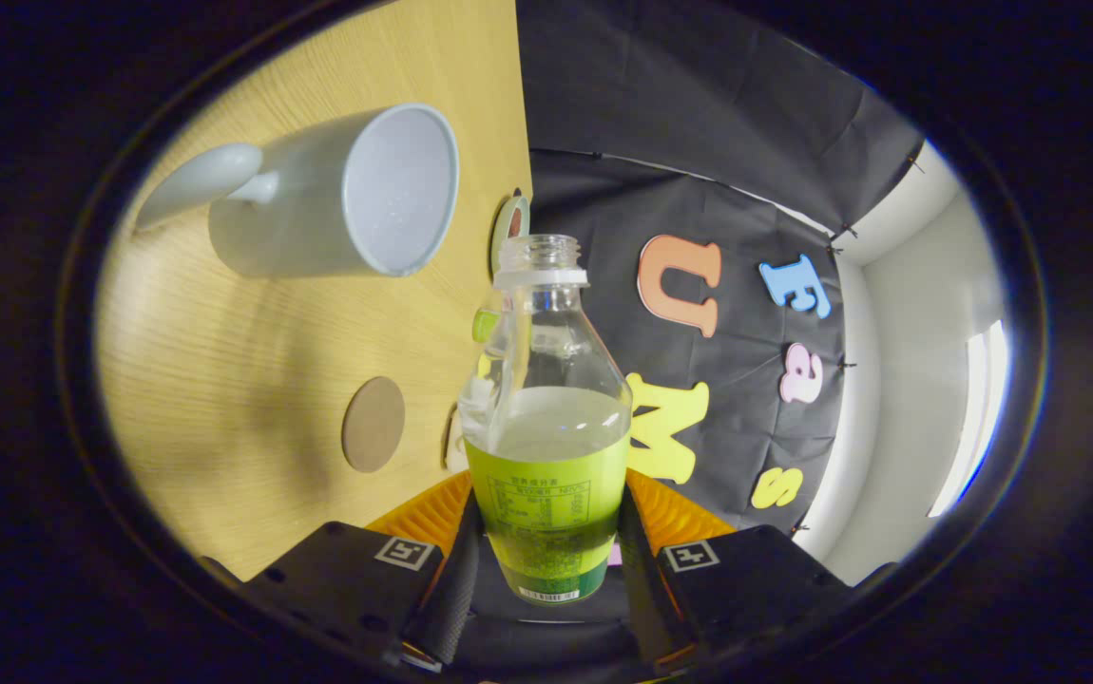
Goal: Take the bottle from table, then pour the juice into the cup, finally place the bottle on the coaster
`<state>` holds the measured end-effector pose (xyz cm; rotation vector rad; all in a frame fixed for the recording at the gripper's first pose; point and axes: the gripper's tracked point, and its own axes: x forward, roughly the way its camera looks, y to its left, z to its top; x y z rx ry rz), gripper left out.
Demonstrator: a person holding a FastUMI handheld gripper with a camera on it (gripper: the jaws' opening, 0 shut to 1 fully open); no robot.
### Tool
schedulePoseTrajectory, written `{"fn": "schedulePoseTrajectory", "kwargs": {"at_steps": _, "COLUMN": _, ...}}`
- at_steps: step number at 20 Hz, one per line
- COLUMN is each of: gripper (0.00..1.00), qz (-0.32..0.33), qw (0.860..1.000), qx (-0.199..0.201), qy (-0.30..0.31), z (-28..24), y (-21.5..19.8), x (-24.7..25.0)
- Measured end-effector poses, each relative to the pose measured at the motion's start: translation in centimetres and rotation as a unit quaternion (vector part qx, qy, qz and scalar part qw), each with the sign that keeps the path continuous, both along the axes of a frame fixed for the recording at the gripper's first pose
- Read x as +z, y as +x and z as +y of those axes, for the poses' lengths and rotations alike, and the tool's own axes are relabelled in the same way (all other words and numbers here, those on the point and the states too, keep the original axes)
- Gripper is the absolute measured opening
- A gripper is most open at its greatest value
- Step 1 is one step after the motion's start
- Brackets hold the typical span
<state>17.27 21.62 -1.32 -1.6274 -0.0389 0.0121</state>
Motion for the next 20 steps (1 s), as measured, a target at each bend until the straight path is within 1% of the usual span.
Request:
{"fn": "schedulePoseTrajectory", "kwargs": {"at_steps": 8, "gripper": 0.73, "qz": -0.008, "qw": 0.999, "qx": 0.003, "qy": -0.036, "z": 0.47, "y": -0.02, "x": 0.47}}
{"fn": "schedulePoseTrajectory", "kwargs": {"at_steps": 20, "gripper": 0.73, "qz": -0.02, "qw": 0.998, "qx": 0.006, "qy": -0.056, "z": 0.87, "y": -0.12, "x": 1.11}}
